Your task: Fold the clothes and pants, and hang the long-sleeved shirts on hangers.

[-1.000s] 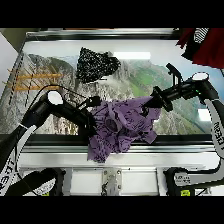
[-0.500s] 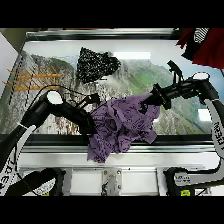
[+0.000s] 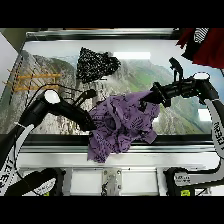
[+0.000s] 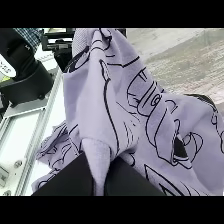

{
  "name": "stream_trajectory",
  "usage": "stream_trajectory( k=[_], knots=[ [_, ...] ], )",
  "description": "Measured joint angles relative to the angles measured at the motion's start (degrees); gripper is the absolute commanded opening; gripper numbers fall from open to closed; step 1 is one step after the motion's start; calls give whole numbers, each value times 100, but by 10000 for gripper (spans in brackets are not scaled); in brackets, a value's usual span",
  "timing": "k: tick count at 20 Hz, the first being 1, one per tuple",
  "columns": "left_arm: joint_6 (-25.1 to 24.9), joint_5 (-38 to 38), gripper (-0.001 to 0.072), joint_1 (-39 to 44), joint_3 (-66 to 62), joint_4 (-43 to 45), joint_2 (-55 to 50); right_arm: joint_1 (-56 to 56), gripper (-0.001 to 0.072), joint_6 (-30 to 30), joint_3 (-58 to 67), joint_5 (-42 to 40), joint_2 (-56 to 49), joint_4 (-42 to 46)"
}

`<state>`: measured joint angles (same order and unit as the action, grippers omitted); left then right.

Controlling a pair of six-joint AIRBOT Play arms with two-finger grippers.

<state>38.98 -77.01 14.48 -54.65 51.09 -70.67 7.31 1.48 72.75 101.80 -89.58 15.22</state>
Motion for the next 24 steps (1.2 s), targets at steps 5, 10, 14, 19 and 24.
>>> stream_trajectory(
  k=[5, 10, 14, 19, 24],
  knots=[
    [109, -55, 637, -197, -4, -210, 0, 2, 8, 50, 0, -13, 0, -2],
    [177, -83, 636, -415, -361, -269, -2, 2, 8, 96, 2, -2, 0, 20],
    [297, -181, 636, -798, -667, -267, -2, 2, 7, 142, 2, -72, 0, 17],
    [505, -243, 635, -1204, -774, -260, 87, 20, 8, 157, 2, -138, 31, 15],
    [1075, -15, 635, -1770, -793, -107, 804, 210, 7, 177, 2, -378, 367, -155]
  ],
)
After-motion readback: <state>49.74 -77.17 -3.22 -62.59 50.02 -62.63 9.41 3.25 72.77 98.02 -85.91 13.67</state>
